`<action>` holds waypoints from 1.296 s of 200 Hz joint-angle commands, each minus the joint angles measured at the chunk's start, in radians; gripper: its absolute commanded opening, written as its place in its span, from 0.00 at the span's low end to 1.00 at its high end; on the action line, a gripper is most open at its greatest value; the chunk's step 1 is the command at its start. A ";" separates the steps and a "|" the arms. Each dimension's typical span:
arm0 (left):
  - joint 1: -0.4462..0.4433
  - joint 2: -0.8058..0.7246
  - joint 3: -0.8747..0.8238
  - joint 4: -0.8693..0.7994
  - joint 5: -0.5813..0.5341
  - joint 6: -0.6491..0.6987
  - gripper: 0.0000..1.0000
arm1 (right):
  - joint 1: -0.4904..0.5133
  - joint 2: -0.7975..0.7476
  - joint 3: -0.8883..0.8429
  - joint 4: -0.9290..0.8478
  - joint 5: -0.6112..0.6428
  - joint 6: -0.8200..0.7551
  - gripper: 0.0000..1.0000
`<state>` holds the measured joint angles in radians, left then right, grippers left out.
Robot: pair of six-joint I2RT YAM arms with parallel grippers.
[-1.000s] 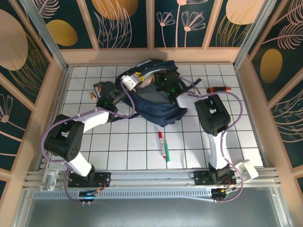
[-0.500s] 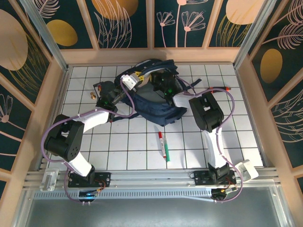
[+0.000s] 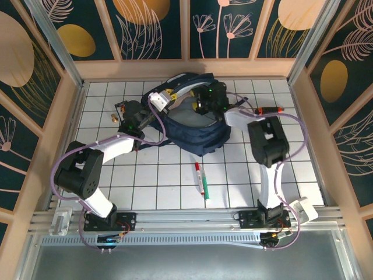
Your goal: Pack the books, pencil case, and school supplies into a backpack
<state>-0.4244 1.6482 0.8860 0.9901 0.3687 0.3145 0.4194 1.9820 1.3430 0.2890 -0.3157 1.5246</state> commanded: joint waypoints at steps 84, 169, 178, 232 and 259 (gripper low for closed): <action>-0.005 -0.044 0.004 -0.027 0.054 -0.015 0.00 | 0.012 -0.646 -0.222 -0.425 0.107 -0.901 0.58; -0.005 -0.038 -0.067 -0.089 0.084 -0.003 0.02 | 0.031 -0.649 -0.321 -0.289 0.074 -1.948 0.82; -0.004 -0.047 -0.063 -0.111 0.089 0.012 0.02 | 0.040 -0.675 -0.375 -0.212 0.097 -2.146 0.85; -0.005 -0.059 -0.065 -0.144 0.137 0.044 0.02 | 0.040 -0.537 -0.230 -0.186 0.048 -2.643 0.82; -0.005 -0.057 -0.069 -0.149 0.131 0.056 0.02 | 0.027 -0.525 -0.189 -0.263 -0.070 -2.737 0.80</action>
<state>-0.4320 1.6238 0.8242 0.8268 0.4644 0.3466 0.4507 1.4513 1.1091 0.0441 -0.2836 -0.9920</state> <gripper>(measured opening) 0.084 0.812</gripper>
